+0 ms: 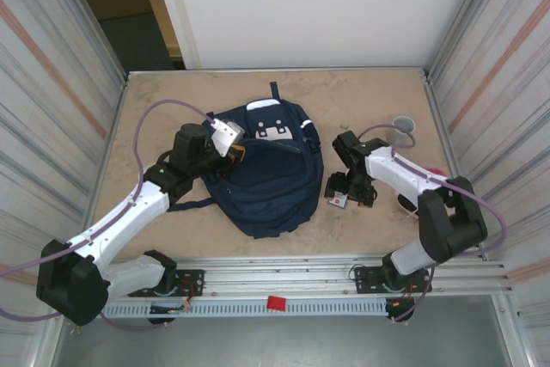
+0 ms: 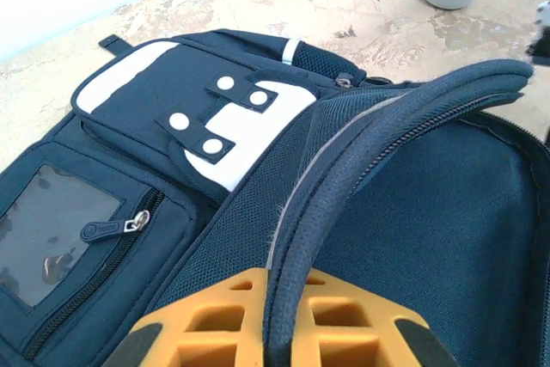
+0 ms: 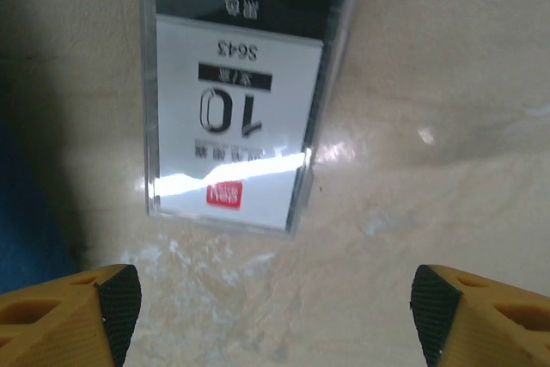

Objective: Pack the student bag

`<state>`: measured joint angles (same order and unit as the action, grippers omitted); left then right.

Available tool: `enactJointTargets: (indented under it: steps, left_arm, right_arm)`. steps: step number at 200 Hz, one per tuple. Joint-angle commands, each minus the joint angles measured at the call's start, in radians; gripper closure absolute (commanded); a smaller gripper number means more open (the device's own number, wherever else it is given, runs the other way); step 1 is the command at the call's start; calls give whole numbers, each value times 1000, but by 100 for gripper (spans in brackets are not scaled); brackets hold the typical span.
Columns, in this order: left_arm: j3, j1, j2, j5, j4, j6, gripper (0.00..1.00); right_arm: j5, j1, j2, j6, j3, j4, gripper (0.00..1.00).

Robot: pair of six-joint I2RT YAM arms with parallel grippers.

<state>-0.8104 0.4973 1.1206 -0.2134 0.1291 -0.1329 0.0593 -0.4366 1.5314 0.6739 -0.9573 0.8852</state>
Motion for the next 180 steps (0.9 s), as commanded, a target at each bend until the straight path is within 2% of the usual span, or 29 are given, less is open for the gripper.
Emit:
enactJointTargets:
  steps: [1,48,75,106,120,147,180]
  left_arm:
    - [-49,-13,-22,-10,-59,32,100]
    - [-58,-19,-23,-11,-54,27,100]
    - [-57,-20,-26,-8,-47,23,100]
    - [-53,-23,-26,-5,-49,23,100]
    - [-53,-23,-25,-8,-51,29,100]
    - [-58,-24,-21,-17,-51,36,100]
    - [-66,-23,-26,-21,-40,41,100]
  right_arm:
    - [18,10,66,13,-60,-52,18]
    - [22,27,188,-9,-96,-74,21]
    - [-8,32,215,-8,-94,-46,21]
    - [20,35,239,-16,-71,-97,22]
    - [45,41,260,-22,-59,-131,28]
    - [37,51,291,-33,-54,-145,48]
    - [24,58,232,-40,-51,-132,52]
